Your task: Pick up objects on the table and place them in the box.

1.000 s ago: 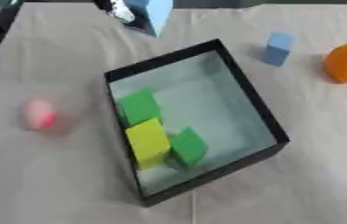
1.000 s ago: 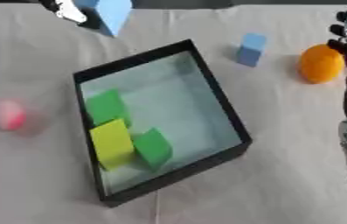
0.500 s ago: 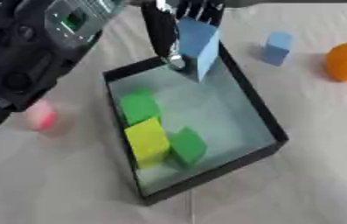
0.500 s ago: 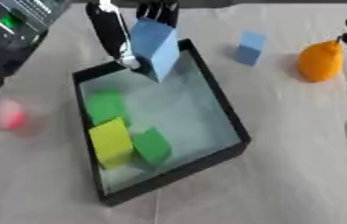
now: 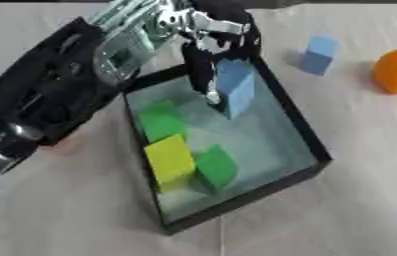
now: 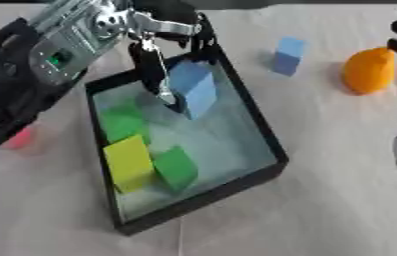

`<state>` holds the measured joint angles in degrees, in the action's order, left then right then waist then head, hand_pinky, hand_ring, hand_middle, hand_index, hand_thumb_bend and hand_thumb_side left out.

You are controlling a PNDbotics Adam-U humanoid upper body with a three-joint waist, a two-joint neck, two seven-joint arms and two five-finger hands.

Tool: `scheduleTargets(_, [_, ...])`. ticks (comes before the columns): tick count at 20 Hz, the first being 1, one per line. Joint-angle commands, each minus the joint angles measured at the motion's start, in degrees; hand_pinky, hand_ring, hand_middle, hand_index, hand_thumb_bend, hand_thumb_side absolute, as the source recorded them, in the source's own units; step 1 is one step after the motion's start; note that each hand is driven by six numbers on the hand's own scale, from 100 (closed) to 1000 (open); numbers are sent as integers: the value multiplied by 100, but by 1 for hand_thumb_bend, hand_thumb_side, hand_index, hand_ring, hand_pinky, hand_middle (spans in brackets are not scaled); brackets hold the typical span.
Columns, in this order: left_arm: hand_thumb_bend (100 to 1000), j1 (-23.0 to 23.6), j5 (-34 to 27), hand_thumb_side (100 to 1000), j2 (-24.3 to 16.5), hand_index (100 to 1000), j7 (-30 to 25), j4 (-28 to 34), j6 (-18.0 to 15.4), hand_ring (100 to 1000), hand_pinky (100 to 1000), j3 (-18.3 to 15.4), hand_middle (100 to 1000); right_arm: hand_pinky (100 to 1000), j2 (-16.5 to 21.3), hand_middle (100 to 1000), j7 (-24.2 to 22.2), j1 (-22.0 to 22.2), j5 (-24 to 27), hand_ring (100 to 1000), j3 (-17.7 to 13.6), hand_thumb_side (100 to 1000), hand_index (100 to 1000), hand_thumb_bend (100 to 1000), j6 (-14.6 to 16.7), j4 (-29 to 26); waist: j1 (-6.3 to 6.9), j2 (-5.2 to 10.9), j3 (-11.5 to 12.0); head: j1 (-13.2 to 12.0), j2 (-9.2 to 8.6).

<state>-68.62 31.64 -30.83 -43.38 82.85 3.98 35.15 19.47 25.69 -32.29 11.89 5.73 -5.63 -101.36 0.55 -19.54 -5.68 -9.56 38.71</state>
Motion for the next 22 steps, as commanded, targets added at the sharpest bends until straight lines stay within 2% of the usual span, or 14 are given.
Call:
scheduleTargets(1, [728,-99,-38,296,-103,850,-17,70,-67,835,794,-117,816,825,86,777,-26,-77,8,827,8,678,861,100,-5,-123,-14,176,16,-16,13])
scheduleTargets(2, [706,-100,-57,267,-136,840,-19,102,-72,820,779,-147,793,825,89,777,-29,-73,7,827,12,679,861,100,-7,-123,-15,179,24,-14,14])
scheduleTargets(6, [712,-85,-189,224,-500,826,-61,379,-39,813,772,-297,779,824,118,777,-18,-34,2,827,10,678,861,100,-11,-117,-7,195,78,-5,53])
scheduleTargets(7, [678,-59,-210,167,-654,827,-81,490,-16,810,771,-349,776,824,130,777,-21,-23,-4,827,13,673,861,100,-14,-114,0,199,93,4,64])
scheduleTargets(8, [717,-13,-239,228,-845,826,-119,615,13,811,773,-408,775,824,146,777,-22,-10,-11,827,13,678,861,100,-16,-111,9,202,110,19,73])
scheduleTargets(9, [695,46,-277,100,-1031,825,-173,760,47,811,774,-470,774,824,160,777,-22,-1,-18,827,11,678,861,100,-17,-109,17,203,120,29,79])
scheduleTargets(10, [735,130,-307,226,-1253,824,-221,916,87,813,777,-545,774,824,181,777,-16,17,-26,827,3,678,861,100,-18,-105,27,208,143,56,86])
scheduleTargets(13, [749,546,-430,224,-1961,824,-276,1468,209,817,782,-816,775,824,240,777,-11,58,-47,827,-5,677,860,100,-20,-99,56,220,185,112,88])
scheduleTargets(17, [756,1356,-625,248,-2788,828,-193,2126,447,820,786,-1168,779,824,301,777,-1,86,-65,827,-17,676,860,100,-19,-101,96,228,209,187,67])
scheduleTargets(22, [710,2427,-1247,296,-3521,830,55,2883,858,821,784,-1665,782,823,314,777,-3,69,-69,827,-15,676,860,100,-23,-111,104,209,190,294,4])
